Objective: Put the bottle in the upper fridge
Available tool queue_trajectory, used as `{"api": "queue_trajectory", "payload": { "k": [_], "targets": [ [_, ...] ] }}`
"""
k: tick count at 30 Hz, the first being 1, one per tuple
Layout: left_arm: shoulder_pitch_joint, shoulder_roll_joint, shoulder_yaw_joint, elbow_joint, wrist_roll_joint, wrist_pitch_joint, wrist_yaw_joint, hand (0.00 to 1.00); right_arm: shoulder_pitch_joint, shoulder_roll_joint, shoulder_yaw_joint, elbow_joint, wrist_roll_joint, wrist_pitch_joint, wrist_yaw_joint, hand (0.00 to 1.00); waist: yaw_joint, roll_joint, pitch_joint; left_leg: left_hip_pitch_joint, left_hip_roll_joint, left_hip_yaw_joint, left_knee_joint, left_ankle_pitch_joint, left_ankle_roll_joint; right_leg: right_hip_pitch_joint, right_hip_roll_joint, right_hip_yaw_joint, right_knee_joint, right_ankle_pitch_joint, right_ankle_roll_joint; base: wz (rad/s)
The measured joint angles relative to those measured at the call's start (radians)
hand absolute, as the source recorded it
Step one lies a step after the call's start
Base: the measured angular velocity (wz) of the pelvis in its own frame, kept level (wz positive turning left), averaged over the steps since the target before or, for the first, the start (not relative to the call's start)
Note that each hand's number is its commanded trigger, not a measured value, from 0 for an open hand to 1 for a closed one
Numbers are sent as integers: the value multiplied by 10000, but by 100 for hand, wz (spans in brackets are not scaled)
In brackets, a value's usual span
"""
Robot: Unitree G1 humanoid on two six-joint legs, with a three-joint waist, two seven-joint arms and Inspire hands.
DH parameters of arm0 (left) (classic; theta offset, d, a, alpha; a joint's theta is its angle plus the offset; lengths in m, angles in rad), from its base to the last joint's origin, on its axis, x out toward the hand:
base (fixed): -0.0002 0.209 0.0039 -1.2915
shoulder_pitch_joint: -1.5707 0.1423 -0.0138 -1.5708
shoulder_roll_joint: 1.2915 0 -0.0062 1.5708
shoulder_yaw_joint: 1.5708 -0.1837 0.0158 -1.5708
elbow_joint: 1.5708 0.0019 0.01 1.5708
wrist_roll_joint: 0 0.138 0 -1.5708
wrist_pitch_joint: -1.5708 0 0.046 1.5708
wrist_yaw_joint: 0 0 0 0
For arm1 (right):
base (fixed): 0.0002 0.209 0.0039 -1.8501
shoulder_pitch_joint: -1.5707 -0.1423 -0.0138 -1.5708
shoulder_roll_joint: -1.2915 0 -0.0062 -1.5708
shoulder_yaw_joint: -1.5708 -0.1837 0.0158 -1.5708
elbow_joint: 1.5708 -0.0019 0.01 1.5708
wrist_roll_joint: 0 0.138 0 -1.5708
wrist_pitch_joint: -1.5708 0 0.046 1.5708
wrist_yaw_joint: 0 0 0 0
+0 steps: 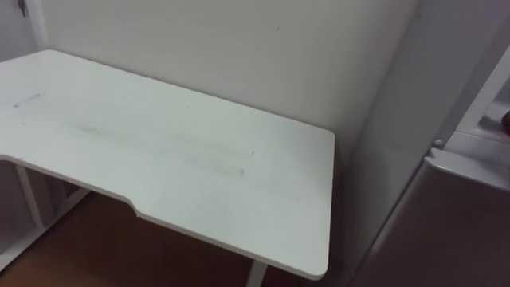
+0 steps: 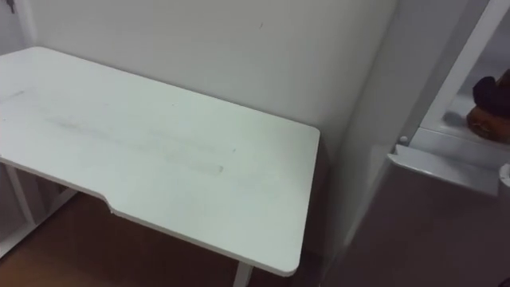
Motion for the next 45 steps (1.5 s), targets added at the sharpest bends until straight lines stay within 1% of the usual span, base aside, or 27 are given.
{"api": "queue_trajectory", "payload": {
  "k": [1,3,5,7,8,9,10,11,12,13,15,18,19,21,26,28,31,35,39,41,45],
  "targets": [
    [44,0,36,-153,-13,60,-84,0,-14,-175,112,0,27,101,261,100,-2,-86,-59,-3,0,-14,0,1,-3,19,2,-38,-11,-4,0,10],
    [121,-1,85,-382,21,110,-117,0,-96,-379,186,222,336,140,742,100,41,-85,-54,22,4,-46,-3,-1,-10,77,16,-58,-44,-15,-9,8],
    [123,1,155,-465,18,127,-117,0,-248,-546,235,563,729,262,1135,100,172,-114,-45,139,3,-37,-59,0,-22,156,16,-40,-43,-37,-16,2],
    [121,76,164,-492,20,160,-120,0,-283,-734,445,868,817,313,1425,100,284,-220,5,274,-5,-33,-155,18,-48,262,13,-40,-66,-65,-29,0],
    [139,165,166,-492,18,190,-120,0,-288,-848,662,1053,865,339,1618,88,336,-300,41,352,-4,-38,-214,32,-72,318,18,-41,-68,-100,-43,5],
    [187,236,169,-495,17,216,-120,0,-291,-922,860,1153,875,470,1794,75,350,-398,26,360,2,-53,-242,42,-94,321,31,-49,-73,-126,-64,5],
    [200,276,168,-500,5,255,-123,0,-303,-965,929,1248,898,576,1952,69,371,-497,28,362,14,-73,-238,36,-120,332,53,-52,-77,-141,-82,4],
    [200,289,167,-499,-13,260,-126,0,-313,-965,926,1334,909,601,2032,58,388,-542,44,362,17,-93,-234,32,-132,347,64,-64,-91,-143,-85,5],
    [201,311,166,-498,-47,259,-130,0,-360,-971,924,1520,953,669,2149,23,393,-613,43,359,18,-136,-233,32,-146,383,91,-84,-154,-141,-90,8],
    [207,314,163,-496,-48,259,-134,0,-448,-973,931,1683,969,758,2250,0,409,-640,42,365,18,-163,-228,28,-153,420,108,-99,-196,-140,-92,7],
    [207,324,160,-497,-53,257,-137,0,-524,-994,935,1832,1036,796,2361,0,469,-646,44,393,18,-163,-228,24,-157,440,107,-98,-198,-141,-90,0],
    [208,456,162,-496,-56,260,-136,0,-563,-1100,936,1828,1319,803,2612,0,530,-649,47,453,19,-163,-240,22,-160,496,108,-103,-198,-143,-91,0],
    [210,505,162,-496,-61,260,-136,0,-615,-1104,945,1825,1353,868,2662,0,540,-645,50,492,18,-164,-243,18,-167,529,109,-101,-203,-150,-90,0],
    [212,534,164,-495,-61,259,-140,0,-633,-1104,960,1825,1353,901,2720,0,544,-644,52,524,15,-171,-240,15,-170,569,111,-102,-213,-151,-90,0],
    [371,543,165,-457,-98,235,-253,0,-632,-1103,1176,1823,1469,982,2782,0,577,-626,75,665,18,-168,-241,-7,-187,637,112,-109,-216,-164,-90,0],
    [487,551,165,-456,-278,240,-309,0,-632,-1104,1284,1822,1473,981,2796,0,564,-635,70,675,28,-172,-227,-22,-202,618,102,-97,-210,-217,-101,0],
    [491,550,166,-458,-291,236,-331,0,-630,-1103,1414,1823,1454,1019,2904,0,583,-636,68,670,37,-198,-228,-25,-212,619,97,-94,-206,-229,-117,0],
    [509,549,284,-452,-431,238,-353,0,-618,-1104,1517,1827,1447,1213,3047,0,597,-647,60,640,38,-210,-228,-24,-220,667,125,-101,-183,-227,-121,0],
    [506,555,444,-429,-437,241,-360,0,-617,-1105,1528,1827,1439,1215,3256,0,557,-676,38,623,33,-219,-240,-31,-225,672,127,-158,-183,-226,-120,0],
    [485,555,439,-427,-437,241,-399,0,-617,-1105,1647,1827,1412,1215,3334,0,537,-674,40,639,31,-225,-247,-32,-226,683,128,-162,-178,-226,-120,0],
    [404,553,415,-347,-440,235,-483,0,-591,-1105,1708,1835,1450,1215,3643,0,447,-628,74,677,33,-246,-246,-35,-231,753,127,-244,-187,-222,-122,2]
  ]
}}
